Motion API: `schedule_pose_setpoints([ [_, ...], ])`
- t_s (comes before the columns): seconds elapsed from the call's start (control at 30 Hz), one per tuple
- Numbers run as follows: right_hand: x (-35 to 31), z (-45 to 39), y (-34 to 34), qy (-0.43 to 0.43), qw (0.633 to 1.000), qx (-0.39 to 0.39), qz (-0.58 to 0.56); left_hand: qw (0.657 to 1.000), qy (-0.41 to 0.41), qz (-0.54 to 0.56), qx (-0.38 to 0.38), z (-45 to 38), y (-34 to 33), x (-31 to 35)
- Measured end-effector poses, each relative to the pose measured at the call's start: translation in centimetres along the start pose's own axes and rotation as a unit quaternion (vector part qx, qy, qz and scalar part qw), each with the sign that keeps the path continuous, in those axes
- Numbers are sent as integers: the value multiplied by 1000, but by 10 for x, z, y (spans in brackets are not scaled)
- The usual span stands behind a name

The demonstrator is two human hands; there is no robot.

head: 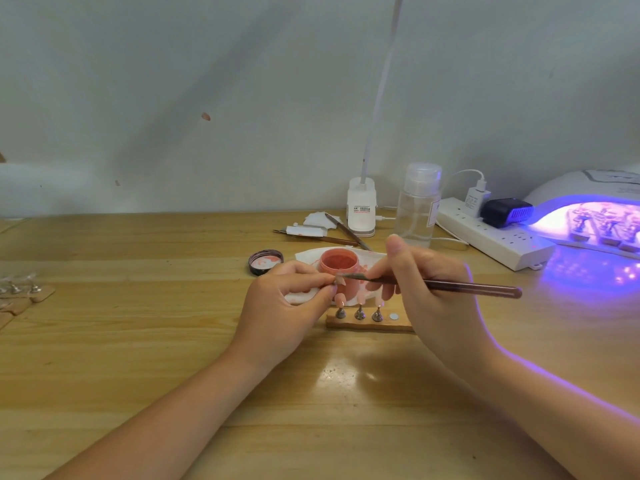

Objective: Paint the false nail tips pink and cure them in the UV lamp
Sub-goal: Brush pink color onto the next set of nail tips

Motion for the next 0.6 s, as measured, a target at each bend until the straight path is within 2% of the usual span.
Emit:
schedule_pose_setpoints([
  [0.13,2,2,5,-7,999,21,-36,1000,1,4,-6,0,0,1],
  [0.2,-1,1,5,10,999,27,-14,1000,6,10,-2,1,0,0],
  [0.27,-2,0,1,13,1000,13,8,1000,7,13,3,1,0,0],
  [0.4,3,1,1,-15,999,7,-29,1000,12,15,-2,1,-1,0],
  [0.5,-1,0,2,5,1000,18,-11,1000,16,18,-1,1,0,-1],
  [0.6,-3,-1,-3,11,1000,-7,4,1000,20,20,0,1,-1,-1],
])
Point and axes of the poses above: each hand's wrist, its own z-axis away from the middle knuckle, its own y-axis out of the back of the hand, x = y × z, the point moved 7 cm from there along -z, towards the middle knuckle, and after that the axes turned 15 degrees about -x, right-handed, at the moved point
